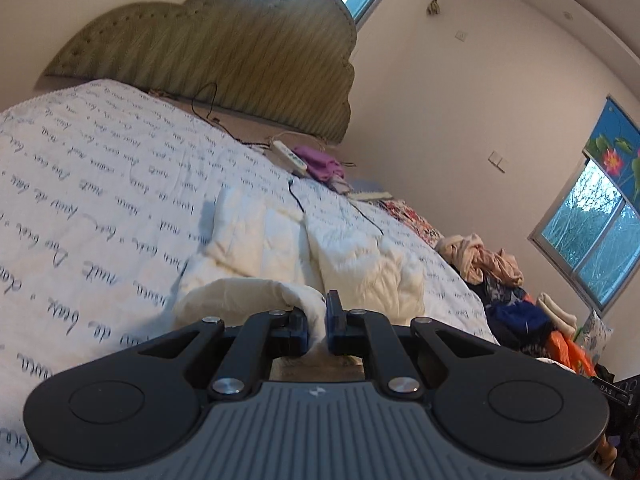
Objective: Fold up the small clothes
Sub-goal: 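Grasp the jacket hem with the left tool while the right tool grasps beside it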
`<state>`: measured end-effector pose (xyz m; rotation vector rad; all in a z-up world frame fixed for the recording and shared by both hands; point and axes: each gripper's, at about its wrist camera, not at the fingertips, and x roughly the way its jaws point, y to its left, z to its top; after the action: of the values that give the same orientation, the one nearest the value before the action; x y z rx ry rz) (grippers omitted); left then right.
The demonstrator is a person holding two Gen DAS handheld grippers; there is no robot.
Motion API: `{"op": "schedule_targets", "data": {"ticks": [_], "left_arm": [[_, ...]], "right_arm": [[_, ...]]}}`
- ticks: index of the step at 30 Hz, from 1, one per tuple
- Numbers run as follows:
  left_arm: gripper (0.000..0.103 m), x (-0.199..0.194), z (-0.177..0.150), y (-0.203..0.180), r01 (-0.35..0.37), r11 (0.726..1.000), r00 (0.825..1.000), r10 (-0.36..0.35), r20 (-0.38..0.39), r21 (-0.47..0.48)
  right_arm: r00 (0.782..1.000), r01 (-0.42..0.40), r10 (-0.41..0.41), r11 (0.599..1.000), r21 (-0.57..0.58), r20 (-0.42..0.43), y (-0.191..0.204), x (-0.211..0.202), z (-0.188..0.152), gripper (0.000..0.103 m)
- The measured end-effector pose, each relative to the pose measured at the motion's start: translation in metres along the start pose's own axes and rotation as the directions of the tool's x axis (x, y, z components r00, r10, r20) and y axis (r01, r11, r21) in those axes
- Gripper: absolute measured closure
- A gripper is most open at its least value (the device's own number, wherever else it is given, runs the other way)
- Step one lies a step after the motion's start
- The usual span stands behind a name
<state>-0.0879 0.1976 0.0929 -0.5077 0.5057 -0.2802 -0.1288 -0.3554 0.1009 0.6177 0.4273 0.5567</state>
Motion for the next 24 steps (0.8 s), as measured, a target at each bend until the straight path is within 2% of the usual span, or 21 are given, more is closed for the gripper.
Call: {"op": "schedule_targets", "data": {"ticks": [5, 13, 19, 24], "left_arm": [[0.095, 0.028, 0.036, -0.011, -0.019, 1.000, 0.999, 0.019, 0.032, 0.011], [0.095, 0.091, 0.091, -0.030, -0.082, 0.995, 0.993, 0.077, 0.091, 0.050], [0.095, 0.168, 0.118, -0.026, -0.188, 0.982, 0.979, 0.185, 0.090, 0.032], [0.095, 0.238, 0.113, -0.005, -0.301, 0.953, 0.953, 0.301, 0.014, 0.039]], "right_arm": [[0.998, -0.019, 0.018, 1.000, 0.022, 0.053, -0.017, 0.030, 0.034, 0.086], [0.992, 0.024, -0.027, 0.999, 0.022, 0.127, -0.039, 0.092, 0.093, 0.086], [0.984, 0.081, -0.092, 0.994, 0.075, 0.150, -0.075, 0.157, 0.131, 0.086], [0.979, 0.179, -0.192, 0.972, 0.153, 0.075, -0.122, 0.216, 0.130, 0.086]]}}
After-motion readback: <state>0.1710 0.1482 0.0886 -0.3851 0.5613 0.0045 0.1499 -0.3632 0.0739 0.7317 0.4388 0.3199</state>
